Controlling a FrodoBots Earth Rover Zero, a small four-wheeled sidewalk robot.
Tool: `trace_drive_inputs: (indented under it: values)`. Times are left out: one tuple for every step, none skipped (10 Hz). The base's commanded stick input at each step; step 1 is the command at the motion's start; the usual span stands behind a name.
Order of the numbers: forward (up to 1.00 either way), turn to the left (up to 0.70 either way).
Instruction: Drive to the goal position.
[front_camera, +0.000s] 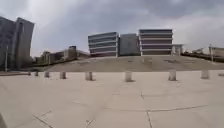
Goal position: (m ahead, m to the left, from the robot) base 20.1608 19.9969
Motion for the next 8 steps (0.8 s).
trace_drive_inputs:
  values:
    - [0.70, 0.00]
    - [0.70, 0.00]
    - [0.70, 0.00]
    - [0.70, 0.00]
    - [0.70, 0.00]
    - [0.70, 0.00]
    - [0.70, 0.00]
    - [0.70, 0.00]
